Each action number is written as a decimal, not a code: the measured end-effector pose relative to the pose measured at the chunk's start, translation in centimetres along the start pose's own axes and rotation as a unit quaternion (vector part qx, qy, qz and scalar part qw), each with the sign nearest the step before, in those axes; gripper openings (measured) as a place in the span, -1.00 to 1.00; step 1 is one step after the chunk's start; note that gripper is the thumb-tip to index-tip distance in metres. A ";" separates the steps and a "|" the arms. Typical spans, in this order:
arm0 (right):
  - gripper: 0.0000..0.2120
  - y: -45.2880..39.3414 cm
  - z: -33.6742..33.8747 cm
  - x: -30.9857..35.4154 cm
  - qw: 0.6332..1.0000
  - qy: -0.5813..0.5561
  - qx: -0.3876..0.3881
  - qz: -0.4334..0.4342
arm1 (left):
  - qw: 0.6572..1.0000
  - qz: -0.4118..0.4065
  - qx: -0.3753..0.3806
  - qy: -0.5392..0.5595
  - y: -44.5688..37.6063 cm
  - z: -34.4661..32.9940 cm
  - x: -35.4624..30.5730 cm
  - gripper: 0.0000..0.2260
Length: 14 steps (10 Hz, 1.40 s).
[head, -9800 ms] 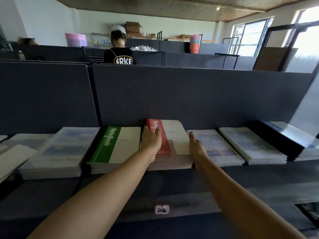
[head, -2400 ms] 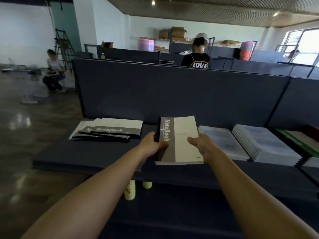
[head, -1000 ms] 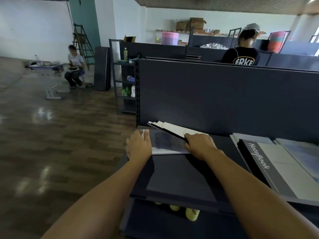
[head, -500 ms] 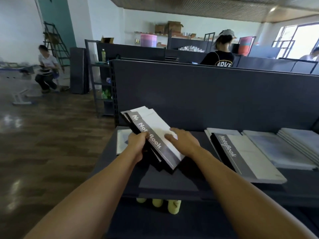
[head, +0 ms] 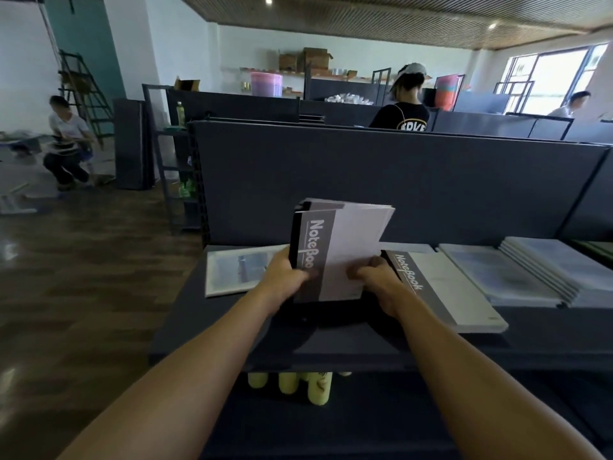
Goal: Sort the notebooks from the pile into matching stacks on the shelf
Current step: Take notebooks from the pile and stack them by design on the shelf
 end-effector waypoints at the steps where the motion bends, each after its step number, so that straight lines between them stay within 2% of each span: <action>1: -0.74 0.7 -0.4 0.1 0.999 0.022 0.006 0.022 | 1.000 -0.005 -0.023 -0.018 0.8 -0.6 0.1 -0.63; 2: -0.76 0.6 1.7 2.2 0.994 0.079 -0.051 0.057 | 1.000 0.000 -0.001 -0.017 -0.2 -1.4 -2.8 -0.56; 3: -0.70 0.1 4.8 3.5 0.994 0.069 -0.076 0.026 | 0.999 0.020 0.029 -0.007 -0.8 -3.6 -4.7 -0.59; 4: -0.73 0.0 10.0 4.3 0.989 0.073 -0.128 -0.022 | 0.993 0.090 0.078 0.002 -0.5 -8.2 -4.4 -0.74; 5: -0.64 1.4 13.8 4.2 0.969 0.120 -0.206 -0.065 | 0.973 0.180 0.145 -0.021 1.0 -12.5 -2.8 -0.68; 6: -0.63 2.5 15.2 2.9 0.869 0.467 -0.142 -0.083 | 0.952 0.236 0.192 0.023 2.5 -13.9 -2.5 -0.70; 7: -0.65 0.6 18.6 0.1 0.880 0.385 -0.267 -0.077 | 0.938 0.261 0.225 0.041 3.1 -15.1 -3.3 -0.68; 8: -0.59 1.7 18.0 0.3 0.876 0.392 -0.267 -0.084 | 0.943 0.247 0.223 -0.011 3.1 -16.4 -4.0 -0.69; 9: -0.45 2.9 17.2 0.9 0.867 0.417 -0.248 -0.115 | 0.955 0.222 0.195 -0.017 3.3 -17.8 -4.5 -0.81; 10: -0.52 3.6 16.6 1.3 0.893 0.368 -0.227 -0.121 | 0.946 0.262 0.184 0.047 3.1 -16.8 -4.2 -0.94; 11: -0.69 3.8 16.3 0.8 0.944 0.228 -0.182 -0.154 | 0.944 0.264 0.183 0.082 3.0 -15.1 -3.7 -0.70; 12: -0.97 4.3 14.7 0.5 0.983 0.028 -0.098 -0.150 | 0.955 0.226 0.170 0.091 2.9 -12.3 -2.7 -0.52; 13: -0.78 3.4 12.8 0.5 0.991 -0.072 -0.041 -0.103 | 0.968 0.185 0.145 0.090 2.4 -9.8 -1.8 -0.54; 14: -0.63 2.4 8.7 1.0 0.996 -0.088 -0.002 -0.034 | 0.992 0.079 0.100 -0.003 2.2 -6.3 -1.8 -0.50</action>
Point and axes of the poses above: each hand's wrist, its own y-axis away from the middle knuckle, its own z-axis out of the back of the hand, x = y × z, the point moved 3 cm from there along -y, towards the middle knuckle, and after that the axes turned 11 degrees about -y, right-handed, at the moved point
